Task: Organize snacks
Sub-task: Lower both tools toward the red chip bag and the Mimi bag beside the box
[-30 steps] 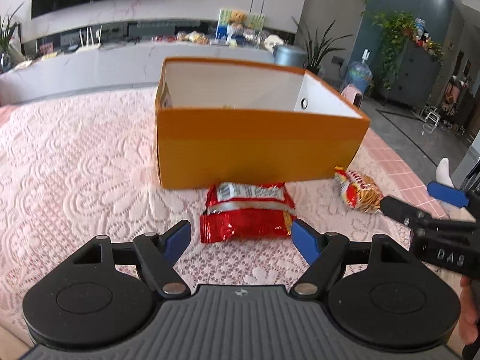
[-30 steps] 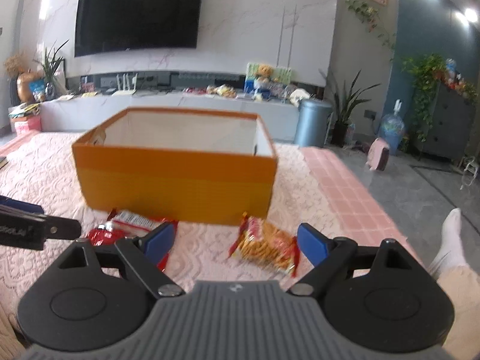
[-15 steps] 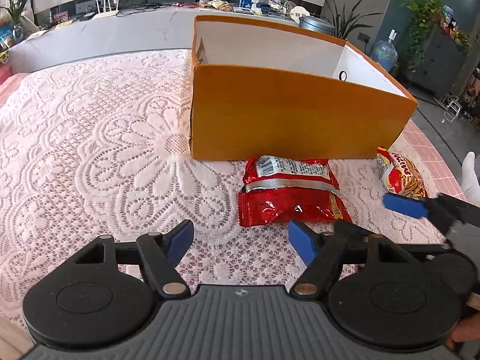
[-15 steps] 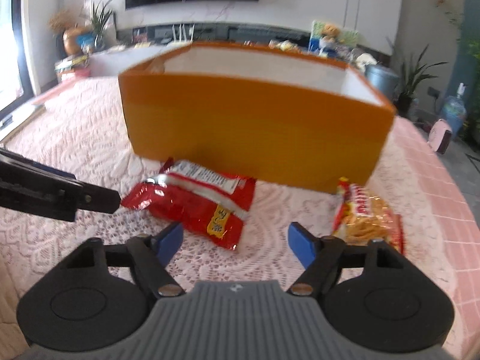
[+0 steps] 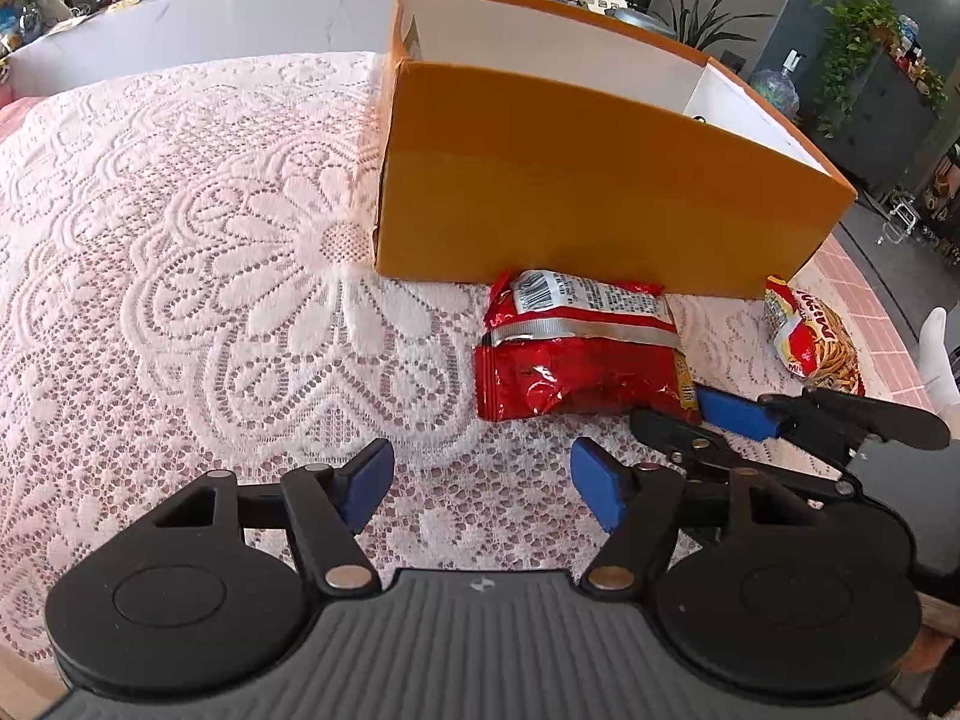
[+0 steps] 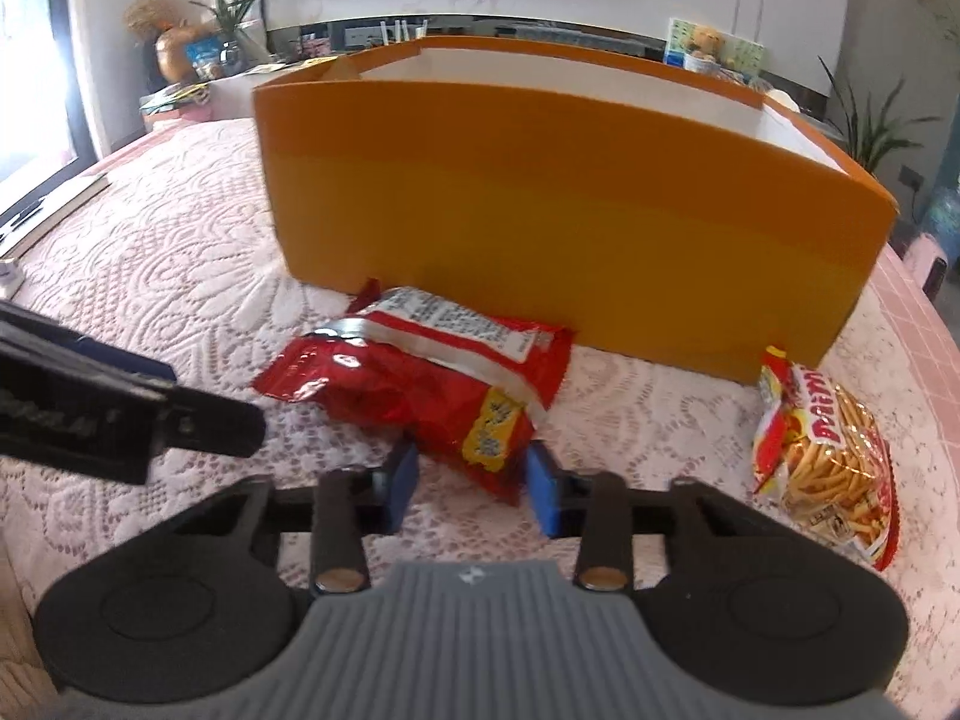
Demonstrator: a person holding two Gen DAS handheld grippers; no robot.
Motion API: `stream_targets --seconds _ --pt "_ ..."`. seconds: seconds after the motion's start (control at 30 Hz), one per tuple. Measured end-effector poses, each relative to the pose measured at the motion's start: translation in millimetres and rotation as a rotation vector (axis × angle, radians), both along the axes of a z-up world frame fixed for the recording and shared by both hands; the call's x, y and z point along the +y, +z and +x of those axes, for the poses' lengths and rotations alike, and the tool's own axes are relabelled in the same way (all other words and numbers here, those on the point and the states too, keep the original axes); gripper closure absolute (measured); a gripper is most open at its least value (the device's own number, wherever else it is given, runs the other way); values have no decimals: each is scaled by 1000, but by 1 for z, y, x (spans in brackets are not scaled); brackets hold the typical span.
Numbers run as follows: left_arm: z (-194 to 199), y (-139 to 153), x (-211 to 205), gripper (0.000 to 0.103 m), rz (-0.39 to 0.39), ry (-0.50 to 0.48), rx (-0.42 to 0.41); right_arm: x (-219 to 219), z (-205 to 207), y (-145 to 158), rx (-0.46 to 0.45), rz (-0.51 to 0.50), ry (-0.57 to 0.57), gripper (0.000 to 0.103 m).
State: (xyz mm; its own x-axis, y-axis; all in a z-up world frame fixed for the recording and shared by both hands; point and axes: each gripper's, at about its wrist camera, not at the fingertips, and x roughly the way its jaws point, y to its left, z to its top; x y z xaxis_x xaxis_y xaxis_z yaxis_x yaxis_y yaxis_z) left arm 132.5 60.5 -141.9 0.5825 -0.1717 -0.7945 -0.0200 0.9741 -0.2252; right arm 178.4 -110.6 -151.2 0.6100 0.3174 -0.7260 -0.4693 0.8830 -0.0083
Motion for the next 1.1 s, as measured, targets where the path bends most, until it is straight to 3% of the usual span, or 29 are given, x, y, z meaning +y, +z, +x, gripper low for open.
stream_targets --seconds 0.03,0.1,0.17,0.57,0.73,0.87,0.97,1.1 --pt "0 0 0 24 2 2 2 1 -1 1 7 6 -3 80" --pt "0 0 0 25 1 5 0 -2 -3 5 29 23 -14 95" --pt "-1 0 0 25 0 3 -7 -5 -9 9 23 22 -28 98" --pt "-17 5 -21 28 1 -80 -13 -21 -55 26 47 -77 -149 100" --pt "-23 3 -29 30 27 -88 3 -15 -62 27 129 10 -81 99" --pt "-22 1 -24 30 46 -45 19 -7 -68 27 160 48 -17 93" --pt "-21 -1 -20 30 38 -18 27 -3 -73 29 132 46 15 90" --pt "-19 -2 -17 30 64 20 15 -6 -74 39 59 45 28 66"
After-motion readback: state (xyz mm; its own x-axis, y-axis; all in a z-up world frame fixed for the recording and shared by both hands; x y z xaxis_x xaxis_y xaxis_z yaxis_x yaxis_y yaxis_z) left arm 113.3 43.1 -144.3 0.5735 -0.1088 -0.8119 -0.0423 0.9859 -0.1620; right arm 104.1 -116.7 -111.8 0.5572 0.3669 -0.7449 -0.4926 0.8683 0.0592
